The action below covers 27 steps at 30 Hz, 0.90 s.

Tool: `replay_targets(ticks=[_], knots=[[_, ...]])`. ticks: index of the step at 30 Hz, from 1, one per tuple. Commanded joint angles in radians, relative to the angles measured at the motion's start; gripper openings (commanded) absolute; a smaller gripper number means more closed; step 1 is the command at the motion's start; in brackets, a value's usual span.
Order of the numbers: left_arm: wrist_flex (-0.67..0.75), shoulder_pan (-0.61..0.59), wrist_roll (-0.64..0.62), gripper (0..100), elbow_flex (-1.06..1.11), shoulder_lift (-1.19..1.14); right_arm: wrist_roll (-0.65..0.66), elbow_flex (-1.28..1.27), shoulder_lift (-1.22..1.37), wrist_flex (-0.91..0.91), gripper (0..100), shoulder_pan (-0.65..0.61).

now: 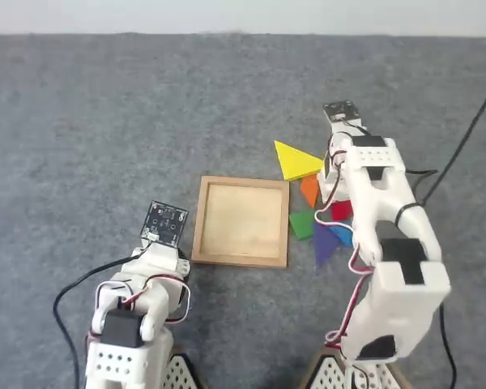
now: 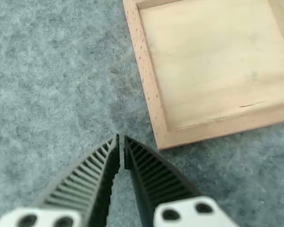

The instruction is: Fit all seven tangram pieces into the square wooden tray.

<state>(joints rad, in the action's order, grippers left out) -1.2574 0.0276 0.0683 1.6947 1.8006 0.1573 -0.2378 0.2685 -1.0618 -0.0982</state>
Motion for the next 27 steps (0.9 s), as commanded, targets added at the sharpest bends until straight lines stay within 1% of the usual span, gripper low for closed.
replay_targets(ticks=[1,7,11,13,17,19,22,27], knots=[[-0.003,-0.005,0.003,2,-0.010,0.015,0.011,-0.014,-0.142,0.001,18.4,0.013],[-0.003,-0.005,0.003,2,-0.010,0.015,0.011,-0.092,-0.275,0.001,18.4,0.010],[-0.003,-0.005,0.003,2,-0.010,0.015,0.012,-0.129,-0.312,0.010,18.5,0.015],[-0.003,-0.005,0.003,2,-0.010,0.015,0.017,-0.129,-0.295,0.010,20.9,0.022],[-0.003,-0.005,0.003,2,-0.010,0.015,0.023,-0.100,-0.231,0.001,34.0,0.028],[-0.003,-0.005,0.003,2,-0.010,0.015,0.052,-0.077,-0.189,0.001,38.6,0.028],[-0.003,-0.005,0.003,2,-0.010,0.015,0.077,-0.054,-0.125,0.001,38.3,0.004],[-0.003,-0.005,0.003,2,-0.010,0.015,0.061,0.000,-0.033,0.004,37.6,-0.004]])
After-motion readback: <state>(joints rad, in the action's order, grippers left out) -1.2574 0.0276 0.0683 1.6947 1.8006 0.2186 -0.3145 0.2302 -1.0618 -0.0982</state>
